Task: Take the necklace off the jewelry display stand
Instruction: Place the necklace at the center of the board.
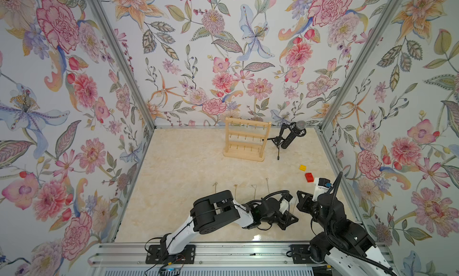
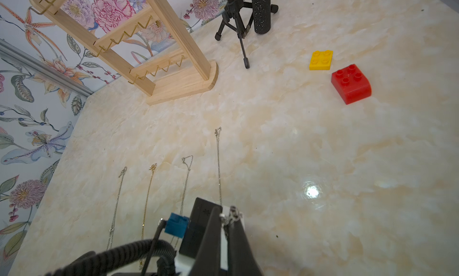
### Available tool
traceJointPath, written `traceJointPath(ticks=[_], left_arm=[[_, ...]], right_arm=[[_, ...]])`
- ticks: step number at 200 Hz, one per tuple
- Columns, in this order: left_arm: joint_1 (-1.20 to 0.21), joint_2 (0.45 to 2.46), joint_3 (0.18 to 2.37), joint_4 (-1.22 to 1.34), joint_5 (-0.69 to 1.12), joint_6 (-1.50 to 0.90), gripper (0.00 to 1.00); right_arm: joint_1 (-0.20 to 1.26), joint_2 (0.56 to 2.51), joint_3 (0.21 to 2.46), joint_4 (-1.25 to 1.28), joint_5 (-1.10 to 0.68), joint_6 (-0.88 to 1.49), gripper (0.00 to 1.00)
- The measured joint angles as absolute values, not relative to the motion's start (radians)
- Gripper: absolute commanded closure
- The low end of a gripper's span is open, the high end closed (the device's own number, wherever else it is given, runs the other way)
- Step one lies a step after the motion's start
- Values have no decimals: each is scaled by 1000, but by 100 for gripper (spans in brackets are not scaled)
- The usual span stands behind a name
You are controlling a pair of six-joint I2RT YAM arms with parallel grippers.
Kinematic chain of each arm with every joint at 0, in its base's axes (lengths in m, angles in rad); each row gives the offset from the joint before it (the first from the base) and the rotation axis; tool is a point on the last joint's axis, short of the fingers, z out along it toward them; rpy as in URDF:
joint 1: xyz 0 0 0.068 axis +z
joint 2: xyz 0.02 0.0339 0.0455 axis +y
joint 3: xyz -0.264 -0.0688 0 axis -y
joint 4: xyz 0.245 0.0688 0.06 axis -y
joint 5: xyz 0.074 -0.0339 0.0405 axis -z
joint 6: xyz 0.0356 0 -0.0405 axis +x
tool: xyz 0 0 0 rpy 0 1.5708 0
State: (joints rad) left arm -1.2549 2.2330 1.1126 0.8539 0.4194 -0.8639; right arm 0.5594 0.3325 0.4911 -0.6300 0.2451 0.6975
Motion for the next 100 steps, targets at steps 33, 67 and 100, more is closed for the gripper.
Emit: traceJointPath(ticks=[33,67,100], left_arm=[[-1248,2233,1127,810,394,-857,98],[-1242,2233,1133,790,379,-850,95],[-1236,2233,1133,785,376,-848,88]], right_arm=[[551,364,487,-612,248,686,100],[537,430,486,-579,247,661,100],[518,470,471,-542,242,636,100]])
